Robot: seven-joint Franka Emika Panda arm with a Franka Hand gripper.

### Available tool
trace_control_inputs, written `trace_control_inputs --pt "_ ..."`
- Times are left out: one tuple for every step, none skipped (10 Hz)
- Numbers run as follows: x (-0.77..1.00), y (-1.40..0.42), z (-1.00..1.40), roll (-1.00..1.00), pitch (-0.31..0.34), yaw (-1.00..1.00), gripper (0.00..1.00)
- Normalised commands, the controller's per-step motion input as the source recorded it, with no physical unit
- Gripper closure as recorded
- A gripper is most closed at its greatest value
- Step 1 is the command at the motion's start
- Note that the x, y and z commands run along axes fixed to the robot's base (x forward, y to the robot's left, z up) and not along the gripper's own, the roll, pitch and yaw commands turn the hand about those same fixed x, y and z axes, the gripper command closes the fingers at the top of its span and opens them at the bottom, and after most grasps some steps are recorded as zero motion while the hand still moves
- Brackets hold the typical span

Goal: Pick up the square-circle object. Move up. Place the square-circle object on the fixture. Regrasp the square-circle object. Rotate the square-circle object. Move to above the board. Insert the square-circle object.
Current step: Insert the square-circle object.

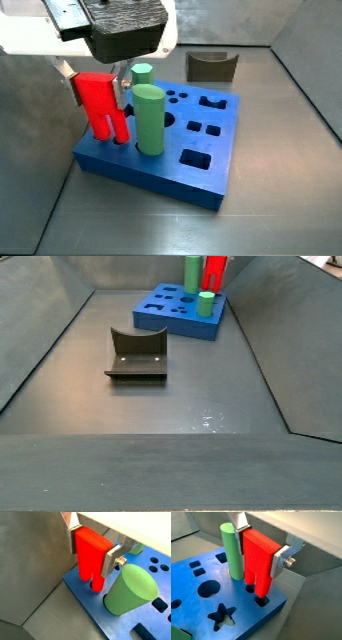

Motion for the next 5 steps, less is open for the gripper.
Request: trace_control_inputs --pt "0.02 0.12 -0.19 0.00 0.000 0.00 1.00" --pt "0.00 0.09 -0.25 0.00 -0.023 0.00 1.00" --pt "0.00 0.04 -0.28 0.00 -0.040 0.00 1.00" --pt "0.00 0.00 -0.36 0.06 -0.027 0.00 1.00" --pt "0.00 0.00 -0.31 0.08 -0.009 0.00 1.00"
